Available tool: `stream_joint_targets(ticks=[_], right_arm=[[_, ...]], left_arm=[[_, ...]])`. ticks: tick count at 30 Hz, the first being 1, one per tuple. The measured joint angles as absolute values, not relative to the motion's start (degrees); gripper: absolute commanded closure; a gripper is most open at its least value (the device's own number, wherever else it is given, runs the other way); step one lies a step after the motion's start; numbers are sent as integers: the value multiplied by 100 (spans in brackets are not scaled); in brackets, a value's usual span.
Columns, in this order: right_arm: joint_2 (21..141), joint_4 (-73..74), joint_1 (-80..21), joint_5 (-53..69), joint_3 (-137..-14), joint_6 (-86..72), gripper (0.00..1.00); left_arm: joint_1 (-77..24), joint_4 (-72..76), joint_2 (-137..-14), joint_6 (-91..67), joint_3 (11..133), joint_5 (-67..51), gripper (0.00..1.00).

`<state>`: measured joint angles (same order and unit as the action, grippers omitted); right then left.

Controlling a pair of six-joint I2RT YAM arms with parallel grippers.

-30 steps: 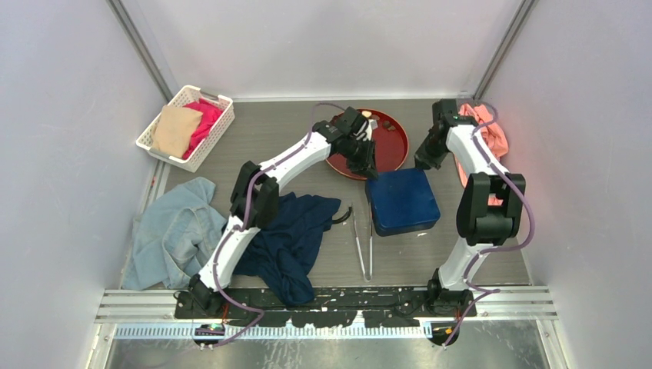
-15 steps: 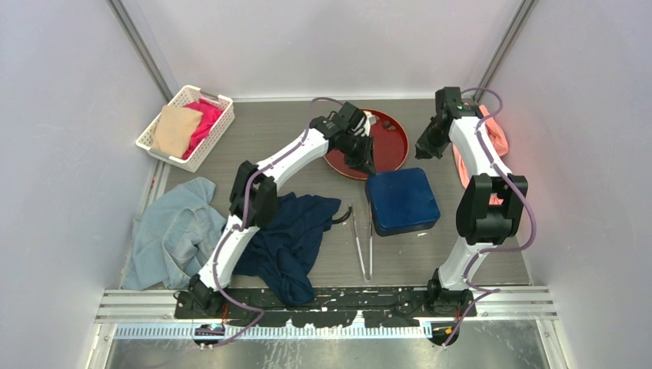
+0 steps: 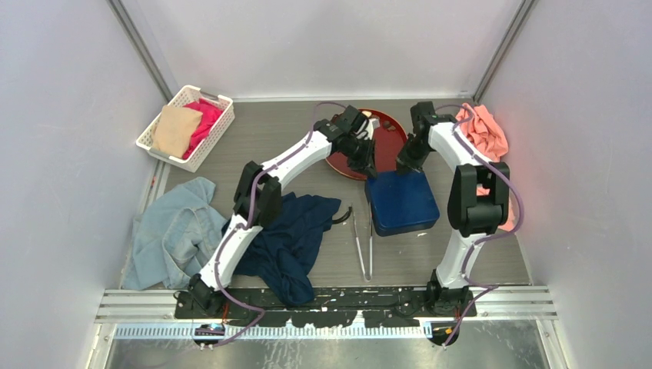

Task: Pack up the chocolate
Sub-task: Close the box lid on the packing box.

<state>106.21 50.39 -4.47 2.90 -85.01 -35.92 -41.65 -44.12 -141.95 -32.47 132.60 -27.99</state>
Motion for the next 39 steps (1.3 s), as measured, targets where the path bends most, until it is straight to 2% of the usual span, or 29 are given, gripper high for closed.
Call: stream_joint_targets(ticks=[10, 15, 20, 25, 31, 39], right_arm=[[10639, 5236, -464, 346, -9063, -3566, 99], [10479, 5225, -921, 285, -9627, -3533, 99], [10462, 5137, -1621, 250, -9570, -3551, 99], [10689, 4980, -1918, 215, -8764, -3658, 99], [10840, 5006, -1820, 209, -8838, -3717, 99], [10597, 5236, -1557, -259, -9515, -3586, 99]], left_arm=[[-4200, -4960, -13944, -2818, 13452, -1988, 92], [-3942, -5113, -13485, -2808, 13426, -1730, 91], [-3166, -4919, -12302, -2912, 12486, -1592, 91], [-2493, -4827, -11743, -3002, 11837, -1426, 91], [-2628, -4831, -11760, -3114, 11452, -1466, 91], [-2816, -4803, -11764, -3131, 11463, -1680, 91]])
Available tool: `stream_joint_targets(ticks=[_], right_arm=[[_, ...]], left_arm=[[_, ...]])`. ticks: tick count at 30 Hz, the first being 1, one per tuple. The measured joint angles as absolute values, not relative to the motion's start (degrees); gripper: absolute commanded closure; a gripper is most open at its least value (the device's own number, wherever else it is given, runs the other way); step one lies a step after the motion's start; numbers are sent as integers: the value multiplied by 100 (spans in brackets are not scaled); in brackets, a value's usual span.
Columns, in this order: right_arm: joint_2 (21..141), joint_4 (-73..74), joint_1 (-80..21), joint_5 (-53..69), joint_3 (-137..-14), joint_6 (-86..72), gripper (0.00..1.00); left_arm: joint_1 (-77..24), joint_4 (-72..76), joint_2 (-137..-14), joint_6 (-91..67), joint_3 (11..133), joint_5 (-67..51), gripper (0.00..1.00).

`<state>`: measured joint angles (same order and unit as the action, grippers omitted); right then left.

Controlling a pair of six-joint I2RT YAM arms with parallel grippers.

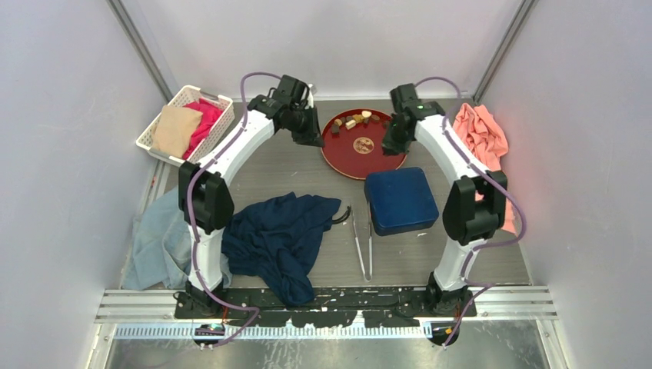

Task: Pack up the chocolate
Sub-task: Close the box lid on the packing box.

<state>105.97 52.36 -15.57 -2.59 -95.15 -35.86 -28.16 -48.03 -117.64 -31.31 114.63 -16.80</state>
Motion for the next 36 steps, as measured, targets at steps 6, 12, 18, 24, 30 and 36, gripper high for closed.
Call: stream_joint_targets(ticks=[6, 12, 18, 24, 30, 36], right_arm=[[9946, 5277, -838, -390, -9188, -3566, 99], [9765, 5433, -1332, -266, -8930, -3564, 99], [9773, 5448, -1789, -117, -8936, -3575, 99], [10014, 5076, -1907, -73, -8427, -3632, 99], [10460, 4845, -2027, 128, -8232, -3636, 100], [10171, 5144, -2091, -209, -8230, -3529, 99]], left_arm=[[-3120, -4766, -11950, -3131, 11830, -1809, 91], [-3529, -4801, -12173, -3103, 12055, -1892, 91], [-3417, -4858, -12182, -3103, 12057, -1787, 92], [-3330, -4788, -12149, -3111, 11760, -1706, 91], [-3398, -4875, -12151, -3055, 11721, -1634, 91], [-3778, -5140, -12278, -2893, 12195, -1542, 91]])
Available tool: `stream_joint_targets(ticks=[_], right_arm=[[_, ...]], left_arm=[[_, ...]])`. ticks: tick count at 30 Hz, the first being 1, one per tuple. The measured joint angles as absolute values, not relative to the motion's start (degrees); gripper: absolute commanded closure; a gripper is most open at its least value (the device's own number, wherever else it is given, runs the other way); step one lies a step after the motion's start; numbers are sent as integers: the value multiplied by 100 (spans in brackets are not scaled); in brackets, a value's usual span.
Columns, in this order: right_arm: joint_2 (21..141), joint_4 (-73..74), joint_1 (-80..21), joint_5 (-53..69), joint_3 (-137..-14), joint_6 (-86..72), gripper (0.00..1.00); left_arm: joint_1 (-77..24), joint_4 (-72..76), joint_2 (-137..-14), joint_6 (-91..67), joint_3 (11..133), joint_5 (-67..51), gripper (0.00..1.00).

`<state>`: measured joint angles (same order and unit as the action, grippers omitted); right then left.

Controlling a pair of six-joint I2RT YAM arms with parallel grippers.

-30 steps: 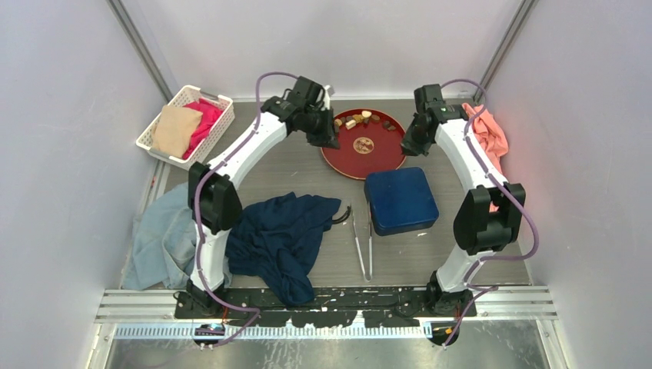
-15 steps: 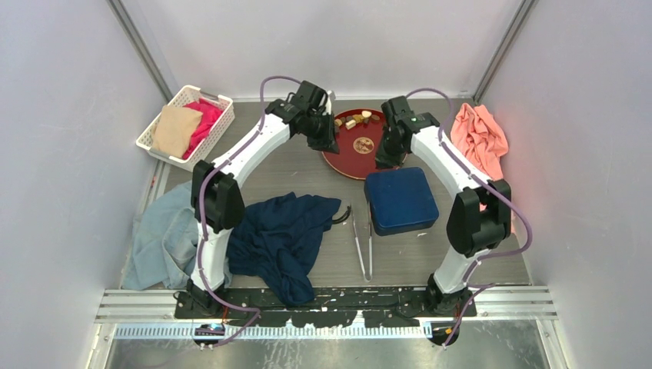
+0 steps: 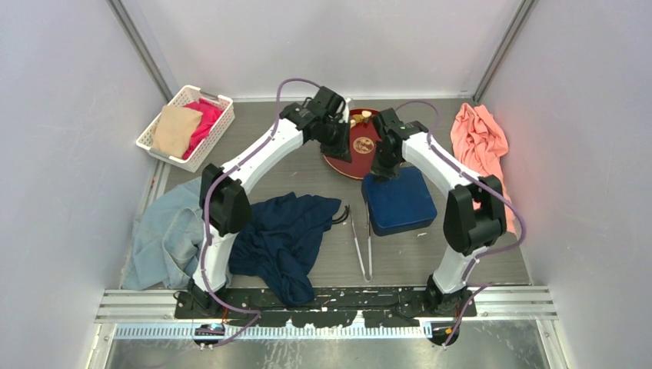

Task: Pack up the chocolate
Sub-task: Close the box lid on the packing box.

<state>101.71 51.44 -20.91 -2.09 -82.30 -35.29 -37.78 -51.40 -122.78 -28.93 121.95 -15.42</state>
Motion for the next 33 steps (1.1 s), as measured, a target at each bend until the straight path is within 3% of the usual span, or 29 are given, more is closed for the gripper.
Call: stream_joint_targets(ticks=[7, 12, 18, 22, 27, 33], right_arm=[[8683, 5555, -2058, -635, -7776, -3461, 99], [7950, 5784, -1470, -738, -7297, -3485, 100], [7907, 5922, -589, -742, -7061, -3503, 99], [8119, 5876, -569, -528, -7373, -3503, 99], [8624, 5645, -714, -392, -7922, -3500, 100], [8482, 5546, -576, -504, -7564, -3452, 100]], left_arm=[[-4086, -5133, -12398, -2858, 12202, -1806, 91], [-4106, -5129, -12462, -2823, 12202, -1887, 91], [-4305, -5140, -12838, -2821, 12757, -1909, 92], [-4460, -5229, -13445, -2803, 13583, -1859, 92], [-4508, -5365, -13557, -2805, 13684, -1682, 92], [-4501, -5323, -13629, -2832, 13690, -1474, 100]])
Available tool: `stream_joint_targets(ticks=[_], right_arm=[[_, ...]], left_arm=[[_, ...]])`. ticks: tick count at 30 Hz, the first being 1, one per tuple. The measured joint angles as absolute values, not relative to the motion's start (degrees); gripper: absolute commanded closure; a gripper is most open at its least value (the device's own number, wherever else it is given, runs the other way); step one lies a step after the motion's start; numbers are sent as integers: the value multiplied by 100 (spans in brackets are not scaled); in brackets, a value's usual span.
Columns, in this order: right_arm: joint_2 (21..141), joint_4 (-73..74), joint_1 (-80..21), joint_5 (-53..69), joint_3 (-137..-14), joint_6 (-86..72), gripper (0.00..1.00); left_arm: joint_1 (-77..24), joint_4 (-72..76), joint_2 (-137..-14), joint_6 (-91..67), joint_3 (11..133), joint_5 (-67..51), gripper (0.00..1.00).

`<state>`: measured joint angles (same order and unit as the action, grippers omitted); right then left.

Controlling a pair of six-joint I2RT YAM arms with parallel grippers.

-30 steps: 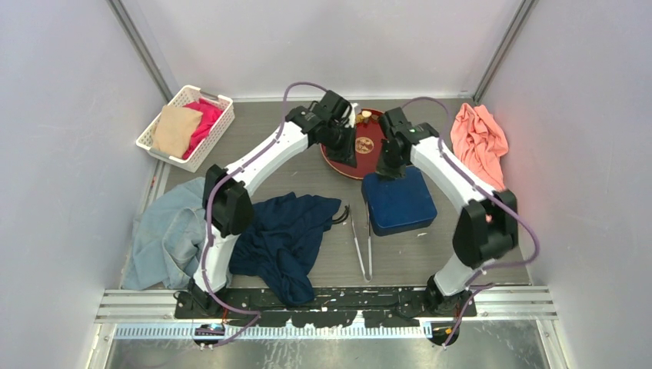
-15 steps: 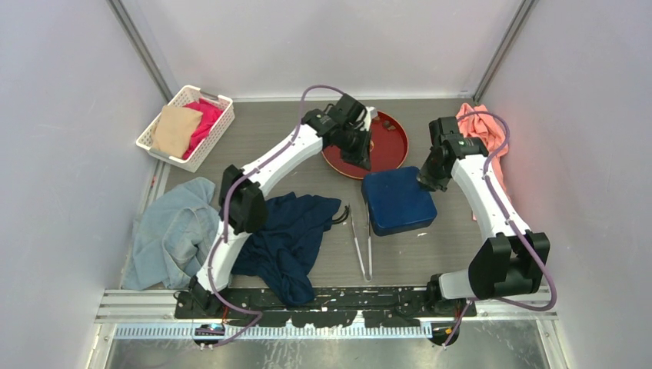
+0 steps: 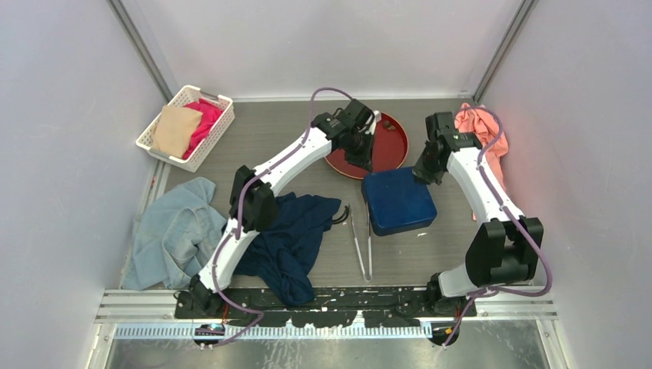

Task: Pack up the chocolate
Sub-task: Close the box lid on the packing box.

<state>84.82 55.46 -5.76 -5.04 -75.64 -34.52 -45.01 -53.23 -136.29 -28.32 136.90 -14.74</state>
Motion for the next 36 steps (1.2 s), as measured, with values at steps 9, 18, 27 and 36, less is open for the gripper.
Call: stream_joint_targets(ticks=[9, 18, 27, 36], right_arm=[[8420, 5317, -353, -510, -5957, -3483, 99], [8543, 5408, -574, -429, -7655, -3483, 100], [9942, 5011, -1959, -491, -9386, -3573, 99], [11089, 4379, -2163, -370, -8613, -3885, 100]], left_arm=[[-4609, -5087, -14306, -2954, 13896, -1496, 100], [-4552, -5349, -14070, -2821, 13878, -1041, 100], [-3514, -5271, -12051, -2823, 12556, -674, 100], [-3107, -5135, -11264, -2897, 11526, -504, 100]])
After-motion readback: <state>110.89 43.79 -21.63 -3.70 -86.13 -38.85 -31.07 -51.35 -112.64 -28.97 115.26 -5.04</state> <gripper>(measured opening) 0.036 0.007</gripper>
